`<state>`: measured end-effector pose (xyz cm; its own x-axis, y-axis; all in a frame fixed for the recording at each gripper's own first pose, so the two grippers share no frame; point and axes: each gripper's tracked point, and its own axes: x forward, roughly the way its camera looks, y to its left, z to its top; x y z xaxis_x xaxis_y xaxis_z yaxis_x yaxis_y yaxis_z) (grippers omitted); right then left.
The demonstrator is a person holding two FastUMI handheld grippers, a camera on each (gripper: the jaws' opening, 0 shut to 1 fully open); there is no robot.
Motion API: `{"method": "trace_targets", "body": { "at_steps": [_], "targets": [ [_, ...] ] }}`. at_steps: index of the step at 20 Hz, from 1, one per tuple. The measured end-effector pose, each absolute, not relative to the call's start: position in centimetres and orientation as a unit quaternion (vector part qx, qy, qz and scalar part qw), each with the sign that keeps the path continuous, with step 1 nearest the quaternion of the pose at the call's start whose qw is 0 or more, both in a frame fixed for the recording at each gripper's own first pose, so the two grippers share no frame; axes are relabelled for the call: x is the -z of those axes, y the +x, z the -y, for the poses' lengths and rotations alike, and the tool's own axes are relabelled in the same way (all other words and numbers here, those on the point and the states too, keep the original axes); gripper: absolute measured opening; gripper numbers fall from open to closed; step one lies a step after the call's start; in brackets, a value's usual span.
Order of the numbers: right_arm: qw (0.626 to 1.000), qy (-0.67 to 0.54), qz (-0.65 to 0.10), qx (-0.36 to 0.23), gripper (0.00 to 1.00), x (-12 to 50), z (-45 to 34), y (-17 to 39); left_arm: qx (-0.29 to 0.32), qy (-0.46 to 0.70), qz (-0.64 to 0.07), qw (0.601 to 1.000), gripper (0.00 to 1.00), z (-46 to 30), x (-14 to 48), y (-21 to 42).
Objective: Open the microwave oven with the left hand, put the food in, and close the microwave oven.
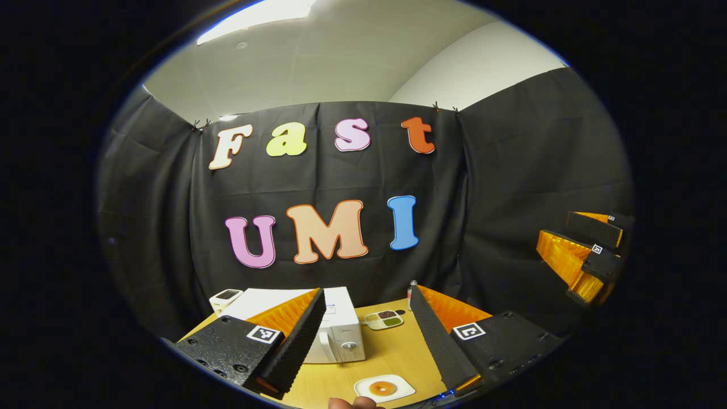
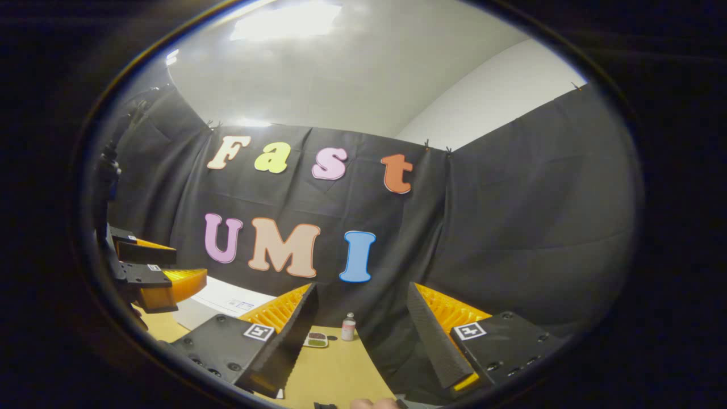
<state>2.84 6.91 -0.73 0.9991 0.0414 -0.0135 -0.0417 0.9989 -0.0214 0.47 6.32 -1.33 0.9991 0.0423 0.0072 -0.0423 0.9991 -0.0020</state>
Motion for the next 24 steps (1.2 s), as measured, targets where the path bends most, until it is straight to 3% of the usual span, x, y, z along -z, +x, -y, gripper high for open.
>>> {"method": "trace_targets", "body": {
  "at_steps": [18,19,24],
  "targets": [
    [0.999,-0.007,-0.005,-0.046,0.97,1.4,-11.7,3.8,-0.074,-0.011,-0.005,0.997,0.98,-12.2,3.1,-0.3],
    [0.999,-0.004,-0.007,-0.048,0.98,1.6,-12.2,3.9,-0.078,-0.005,-0.005,0.997,0.95,-12.7,3.2,-0.5],
    [0.998,0.003,-0.017,-0.062,0.97,2.9,-15.4,5.1,-0.092,-0.008,-0.031,0.995,0.95,-15.0,6.9,-0.1]
  ]
}}
